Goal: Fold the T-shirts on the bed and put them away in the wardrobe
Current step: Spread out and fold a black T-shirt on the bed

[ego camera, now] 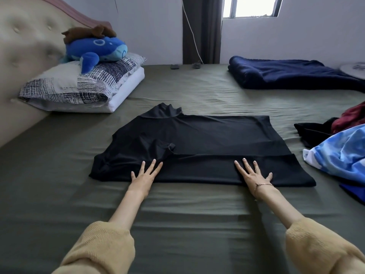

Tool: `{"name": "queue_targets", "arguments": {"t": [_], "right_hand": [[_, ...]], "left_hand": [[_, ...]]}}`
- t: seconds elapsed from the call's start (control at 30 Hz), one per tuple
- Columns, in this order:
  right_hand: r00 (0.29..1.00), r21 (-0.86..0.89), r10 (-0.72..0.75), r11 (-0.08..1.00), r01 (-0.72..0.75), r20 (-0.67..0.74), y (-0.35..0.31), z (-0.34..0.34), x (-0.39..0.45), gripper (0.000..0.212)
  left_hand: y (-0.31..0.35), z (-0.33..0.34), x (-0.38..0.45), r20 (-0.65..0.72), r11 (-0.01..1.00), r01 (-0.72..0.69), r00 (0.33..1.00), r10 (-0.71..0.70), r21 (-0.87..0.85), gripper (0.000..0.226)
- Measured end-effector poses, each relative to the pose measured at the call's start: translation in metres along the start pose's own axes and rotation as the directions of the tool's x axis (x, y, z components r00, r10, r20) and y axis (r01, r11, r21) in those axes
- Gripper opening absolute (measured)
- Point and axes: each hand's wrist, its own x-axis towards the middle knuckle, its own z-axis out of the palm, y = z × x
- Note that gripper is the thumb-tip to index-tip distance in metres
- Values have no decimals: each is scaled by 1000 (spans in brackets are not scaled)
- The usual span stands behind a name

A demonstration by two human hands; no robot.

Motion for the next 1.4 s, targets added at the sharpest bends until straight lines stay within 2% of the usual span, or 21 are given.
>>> {"name": "queue_targets", "arguments": {"t": [0.4, 0.77, 1.1, 1.17, 1.27, 1.33, 1.4], "right_hand": [[999, -13, -27, 1000, 28, 34, 12, 12, -46, 97], [994, -20, -52, 998, 54, 95, 19, 22, -115, 101], [996, 7, -71, 997, 71, 59, 26, 40, -140, 100], [996, 53, -86, 995, 84, 38, 33, 41, -137, 96], [994, 244, -70, 966, 88, -81, 47, 39, -128, 78], [979, 355, -7, 931, 80, -203, 56, 37, -123, 62], [957, 442, 92, 896, 42, -276, 64, 32, -119, 51]], "left_hand": [[11, 2, -55, 89, 999, 5, 996, -8, 38, 104], [19, 20, -120, 106, 998, 18, 994, -24, 56, 103], [25, 29, -146, 108, 996, 43, 993, -51, 73, 98], [31, 30, -143, 68, 992, 76, 994, -83, 97, 91], [43, 25, -133, -137, 976, 120, 986, -95, 184, 72], [52, 19, -125, -257, 971, 137, 963, -84, 195, 57], [66, 13, -116, -302, 982, 116, 951, -65, 151, 43]]}}
